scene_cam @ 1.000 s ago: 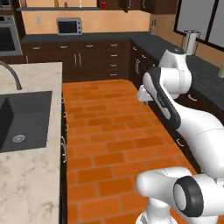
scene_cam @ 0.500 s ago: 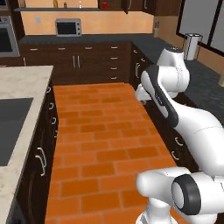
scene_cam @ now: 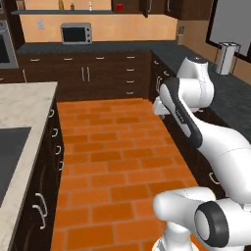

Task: Gather all objects into one cabinet and sort the glasses and bowls to opposite sides.

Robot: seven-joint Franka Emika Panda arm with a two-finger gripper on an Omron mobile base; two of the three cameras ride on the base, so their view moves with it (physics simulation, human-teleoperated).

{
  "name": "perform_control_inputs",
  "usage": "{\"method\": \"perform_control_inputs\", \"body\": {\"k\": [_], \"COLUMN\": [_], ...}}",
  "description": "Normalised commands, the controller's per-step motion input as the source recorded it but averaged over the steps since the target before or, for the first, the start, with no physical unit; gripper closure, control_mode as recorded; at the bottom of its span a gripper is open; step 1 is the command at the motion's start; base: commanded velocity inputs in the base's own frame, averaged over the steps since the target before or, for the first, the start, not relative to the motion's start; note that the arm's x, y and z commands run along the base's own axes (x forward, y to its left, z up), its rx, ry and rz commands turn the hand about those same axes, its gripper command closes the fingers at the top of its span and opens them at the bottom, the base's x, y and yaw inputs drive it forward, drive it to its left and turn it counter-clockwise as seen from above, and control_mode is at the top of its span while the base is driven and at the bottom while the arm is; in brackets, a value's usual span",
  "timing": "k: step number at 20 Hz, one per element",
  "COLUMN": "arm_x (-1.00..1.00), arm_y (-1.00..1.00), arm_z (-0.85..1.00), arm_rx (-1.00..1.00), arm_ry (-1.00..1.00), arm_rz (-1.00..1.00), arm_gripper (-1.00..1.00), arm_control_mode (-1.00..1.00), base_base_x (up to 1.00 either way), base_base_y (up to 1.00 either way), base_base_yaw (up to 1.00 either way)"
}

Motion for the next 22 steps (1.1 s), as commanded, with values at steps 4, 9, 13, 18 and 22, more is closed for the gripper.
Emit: {"method": "perform_control_inputs", "body": {"k": [4, 9, 13, 18, 22], "arm_x": [0.00, 0.00, 0.00, 0.00, 0.00], "arm_y": [0.00, 0.00, 0.00, 0.00, 0.00], "arm_z": [0.00, 0.00, 0.00, 0.00, 0.00], "arm_rx": [0.00, 0.00, 0.00, 0.00, 0.00], "arm_ry": [0.00, 0.00, 0.00, 0.00, 0.00], "arm_rz": [0.00, 0.00, 0.00, 0.00, 0.00], "arm_gripper": [-1.00, -1.00, -1.00, -1.00, -1.00], "arm_control_mode": [1.00, 1.00, 1.00, 1.00, 1.00], "base_base_x": [1.00, 1.00, 0.97, 0.79, 0.86], "base_base_y": [0.00, 0.04, 0.25, 0.13, -0.36], "base_base_yaw": [0.00, 0.00, 0.04, 0.13, 0.07]}}
